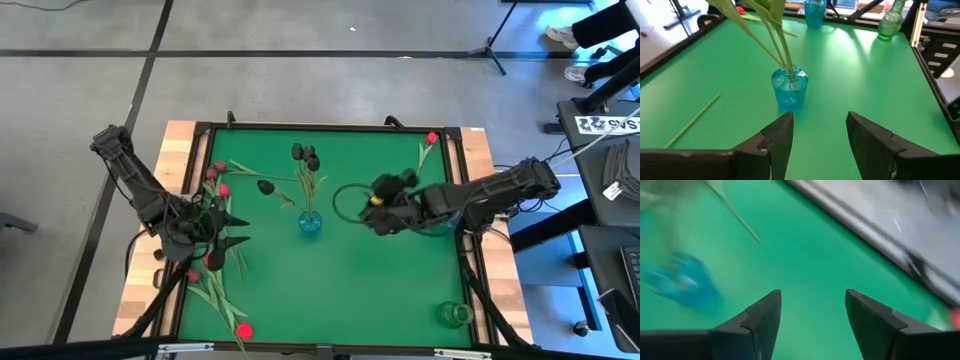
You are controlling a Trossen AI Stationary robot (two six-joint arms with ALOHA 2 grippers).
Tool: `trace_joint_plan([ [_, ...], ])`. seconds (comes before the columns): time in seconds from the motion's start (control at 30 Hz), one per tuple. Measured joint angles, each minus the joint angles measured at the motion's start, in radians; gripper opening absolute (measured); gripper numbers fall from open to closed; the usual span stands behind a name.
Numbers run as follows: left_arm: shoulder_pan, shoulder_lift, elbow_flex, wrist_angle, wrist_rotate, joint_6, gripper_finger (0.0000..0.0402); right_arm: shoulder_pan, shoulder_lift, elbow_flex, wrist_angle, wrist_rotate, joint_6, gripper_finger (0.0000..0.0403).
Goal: Sort flowers into vase by color
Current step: Put the red flower into the right blue vase
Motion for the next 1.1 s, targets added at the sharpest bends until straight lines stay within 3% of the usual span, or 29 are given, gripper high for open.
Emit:
trace_joint_plan([
  [0.1, -0.013, 0.0, 0.0, 0.0, -0.036, 0.001, 0.018, -0.107, -0.007, -0.003, -0.262, -0.124, 0.129, 0.0223],
  [0.23, -0.016, 0.0, 0.0, 0.001, -0.066, 0.001, 0.018, -0.32, -0.018, -0.035, -0.382, -0.234, 0.101, 0.0223],
  [0.43, -0.017, 0.001, 0.0, 0.001, -0.061, -0.007, 0.018, -0.731, -0.017, -0.132, -0.173, -0.355, -0.188, 0.0223],
  [0.6, -0.035, 0.001, 0.0, 0.004, -0.06, -0.009, 0.018, -1.013, -0.015, -0.232, 0.089, -0.481, -0.244, 0.0223],
  [0.8, -0.045, 0.001, 0.0, 0.004, -0.059, -0.027, 0.018, -1.152, 0.003, -0.292, 0.172, -0.548, -0.203, 0.0223],
  [1.1, -0.044, 0.031, 0.0, 0.003, -0.092, -0.021, 0.018, -1.17, 0.062, -0.417, 0.236, -0.657, -0.142, 0.0221],
])
